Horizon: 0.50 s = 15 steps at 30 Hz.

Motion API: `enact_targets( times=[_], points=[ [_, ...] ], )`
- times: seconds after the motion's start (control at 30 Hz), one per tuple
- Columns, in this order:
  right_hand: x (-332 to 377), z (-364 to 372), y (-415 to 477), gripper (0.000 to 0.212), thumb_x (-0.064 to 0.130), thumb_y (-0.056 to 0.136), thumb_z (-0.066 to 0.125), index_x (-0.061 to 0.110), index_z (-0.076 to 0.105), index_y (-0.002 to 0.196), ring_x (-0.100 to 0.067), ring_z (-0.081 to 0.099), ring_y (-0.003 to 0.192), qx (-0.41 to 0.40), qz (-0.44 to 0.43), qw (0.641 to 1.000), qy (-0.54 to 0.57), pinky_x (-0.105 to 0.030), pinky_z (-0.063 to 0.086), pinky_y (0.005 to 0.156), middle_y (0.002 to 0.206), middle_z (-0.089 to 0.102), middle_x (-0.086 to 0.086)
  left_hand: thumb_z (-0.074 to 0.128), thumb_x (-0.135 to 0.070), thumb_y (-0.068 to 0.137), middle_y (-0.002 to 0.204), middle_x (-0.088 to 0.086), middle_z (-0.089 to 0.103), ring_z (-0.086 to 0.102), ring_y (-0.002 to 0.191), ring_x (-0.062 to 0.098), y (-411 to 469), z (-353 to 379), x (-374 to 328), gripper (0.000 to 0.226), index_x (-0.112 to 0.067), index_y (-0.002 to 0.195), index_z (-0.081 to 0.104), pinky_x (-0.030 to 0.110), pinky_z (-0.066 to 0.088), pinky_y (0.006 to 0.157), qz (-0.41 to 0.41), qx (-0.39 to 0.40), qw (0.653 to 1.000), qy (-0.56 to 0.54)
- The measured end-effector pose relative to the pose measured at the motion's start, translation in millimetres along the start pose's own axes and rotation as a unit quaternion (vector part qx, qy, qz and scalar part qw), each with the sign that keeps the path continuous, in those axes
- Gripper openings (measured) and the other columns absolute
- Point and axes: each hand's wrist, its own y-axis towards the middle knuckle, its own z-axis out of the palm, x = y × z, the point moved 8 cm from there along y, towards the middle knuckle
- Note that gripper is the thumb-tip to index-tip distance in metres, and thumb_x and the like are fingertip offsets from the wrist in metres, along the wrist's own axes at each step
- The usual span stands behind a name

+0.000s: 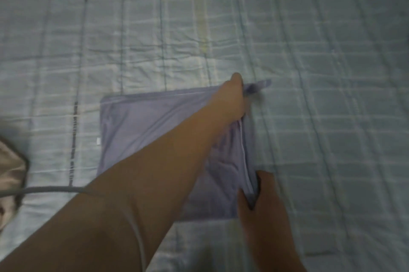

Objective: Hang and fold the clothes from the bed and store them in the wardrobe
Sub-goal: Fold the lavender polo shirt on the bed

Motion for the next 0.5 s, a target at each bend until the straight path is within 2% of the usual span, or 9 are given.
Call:
enact_targets(
  times=[0.07,0.13,0.2,0.3,0.4,0.5],
  points=[
    [36.0,24.4,-16.9,0.044,0.032,0.085,0.070,0.027,0.050,0.123,-0.028,0.068,0.084,0.014,-0.029,0.999,-0.006,-0.024,0.035,0.065,0.087,0.055,0.009,0.057,-0.007,0.089,0.093,0.011,0.054,0.050,0.080,0.026,-14.6,-37.9,34.5,0.026,-0.007,0.112,0.045,0.028,0.033,0.065,-0.006,-0.005,1.000,-0.021],
    [75.1,55.0,-35.9,0.035,0.040,0.087,0.065,0.040,0.044,0.116,-0.023,0.068,0.081,0.035,-0.065,0.997,-0.011,-0.024,0.035,0.063,0.080,0.052,0.015,0.058,-0.011,0.090,0.088,0.004,0.056,0.052,0.077,0.021,-32.0,-75.0,73.9,0.034,-0.010,0.123,0.047,0.023,0.032,0.058,-0.013,-0.003,0.998,-0.068],
    [109.1,91.9,-53.5,0.030,0.045,0.089,0.058,0.048,0.035,0.108,-0.019,0.067,0.081,0.055,-0.086,0.995,-0.005,-0.026,0.039,0.065,0.076,0.051,0.016,0.059,-0.013,0.091,0.083,-0.003,0.057,0.054,0.069,0.011,-50.5,-110.9,116.5,0.041,-0.014,0.130,0.048,0.021,0.037,0.059,-0.019,-0.007,0.993,-0.116],
    [140.7,154.6,-75.3,0.029,0.046,0.092,0.042,0.042,0.034,0.119,-0.023,0.068,0.090,0.086,-0.100,0.990,-0.053,-0.033,0.048,0.072,0.090,0.062,0.009,0.057,-0.006,0.089,0.074,-0.005,0.056,0.051,0.056,0.000,-75.1,-152.6,183.4,0.045,-0.017,0.132,0.050,0.011,0.038,0.052,-0.037,-0.035,0.988,-0.146],
    [167.4,212.8,-97.4,0.043,0.042,0.089,0.038,0.035,0.037,0.131,-0.025,0.063,0.101,0.089,-0.124,0.983,-0.099,-0.037,0.050,0.078,0.114,0.062,0.004,0.056,-0.004,0.089,0.083,-0.005,0.057,0.053,0.066,0.004,-95.8,-178.0,249.5,0.057,-0.019,0.142,0.044,0.005,0.038,0.052,-0.066,-0.046,0.986,-0.149],
    [174.4,262.0,-114.1,0.052,0.039,0.086,0.043,0.034,0.035,0.138,-0.026,0.064,0.101,0.111,-0.128,0.972,-0.162,-0.038,0.051,0.074,0.122,0.058,0.004,0.058,-0.007,0.091,0.109,0.002,0.060,0.054,0.074,0.005,-112.3,-185.3,299.3,0.066,-0.023,0.150,0.033,0.010,0.041,0.059,-0.091,-0.031,0.986,-0.136]
  ],
)
